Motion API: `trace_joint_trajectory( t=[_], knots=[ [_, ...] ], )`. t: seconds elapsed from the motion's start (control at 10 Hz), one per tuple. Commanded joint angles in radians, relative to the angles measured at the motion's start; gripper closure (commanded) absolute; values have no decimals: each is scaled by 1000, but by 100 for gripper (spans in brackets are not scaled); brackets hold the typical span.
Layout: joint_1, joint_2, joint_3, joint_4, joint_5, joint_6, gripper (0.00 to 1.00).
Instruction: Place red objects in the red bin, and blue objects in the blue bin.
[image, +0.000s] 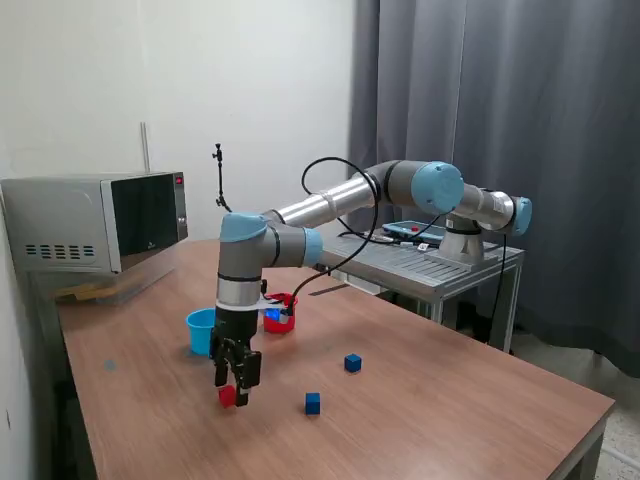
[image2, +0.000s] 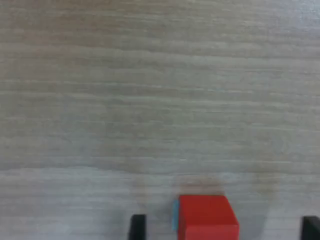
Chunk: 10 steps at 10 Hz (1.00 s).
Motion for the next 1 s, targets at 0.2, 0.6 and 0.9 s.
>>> trace_joint_trajectory(
  t=[0.2, 0.6, 0.9],
  knots=[
    [1, 0, 0, 0, 0, 0, 100],
    [6, -1, -1, 0, -3, 0, 100],
    [12, -90, 3, 1, -18, -2, 100]
  ],
)
